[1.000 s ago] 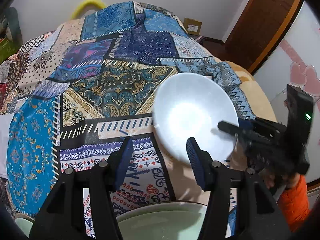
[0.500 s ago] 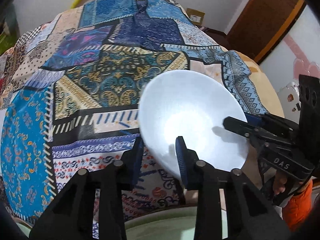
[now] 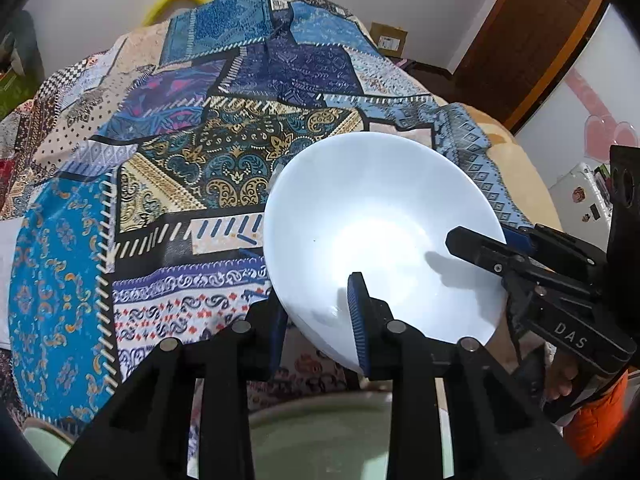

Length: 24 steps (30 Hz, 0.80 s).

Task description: Organize plates and bowls

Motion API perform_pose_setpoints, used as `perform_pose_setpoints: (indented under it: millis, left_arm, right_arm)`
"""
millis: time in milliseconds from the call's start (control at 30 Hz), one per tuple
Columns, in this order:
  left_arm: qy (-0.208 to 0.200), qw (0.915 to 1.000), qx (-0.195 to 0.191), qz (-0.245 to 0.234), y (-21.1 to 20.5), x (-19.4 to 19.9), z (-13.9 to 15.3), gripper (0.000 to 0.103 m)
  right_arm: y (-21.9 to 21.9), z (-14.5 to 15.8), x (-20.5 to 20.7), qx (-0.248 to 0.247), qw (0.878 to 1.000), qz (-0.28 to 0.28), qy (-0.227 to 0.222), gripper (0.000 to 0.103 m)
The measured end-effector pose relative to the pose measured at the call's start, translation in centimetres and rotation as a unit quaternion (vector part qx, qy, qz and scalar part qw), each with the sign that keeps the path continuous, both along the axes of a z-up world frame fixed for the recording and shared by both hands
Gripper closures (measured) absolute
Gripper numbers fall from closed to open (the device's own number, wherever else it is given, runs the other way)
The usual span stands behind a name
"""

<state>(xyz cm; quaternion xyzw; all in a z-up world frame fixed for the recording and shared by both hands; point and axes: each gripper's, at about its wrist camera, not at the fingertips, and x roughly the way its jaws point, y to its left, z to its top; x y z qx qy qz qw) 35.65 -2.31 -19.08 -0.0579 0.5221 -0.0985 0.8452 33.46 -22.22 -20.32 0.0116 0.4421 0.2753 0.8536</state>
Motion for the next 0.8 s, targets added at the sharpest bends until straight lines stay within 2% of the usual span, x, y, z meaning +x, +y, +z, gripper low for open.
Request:
perform_pose_setpoints:
  millis: [433, 800]
  left_arm:
    - [-0.051, 0.9986, -0.008, 0.011, 1.6, -5.5, 6.3, 0.074]
    - [-0.080, 0.9963, -0.011, 0.028, 4.0, -11.0, 10.0, 0.074]
  right_arm:
    - [0.9, 5.0, -4.5, 0.015, 0.999, 0.001, -0.040, 0.078]
    - [2.9, 7.9, -8.6, 0.029, 0.997, 0.013, -0.065, 0.078]
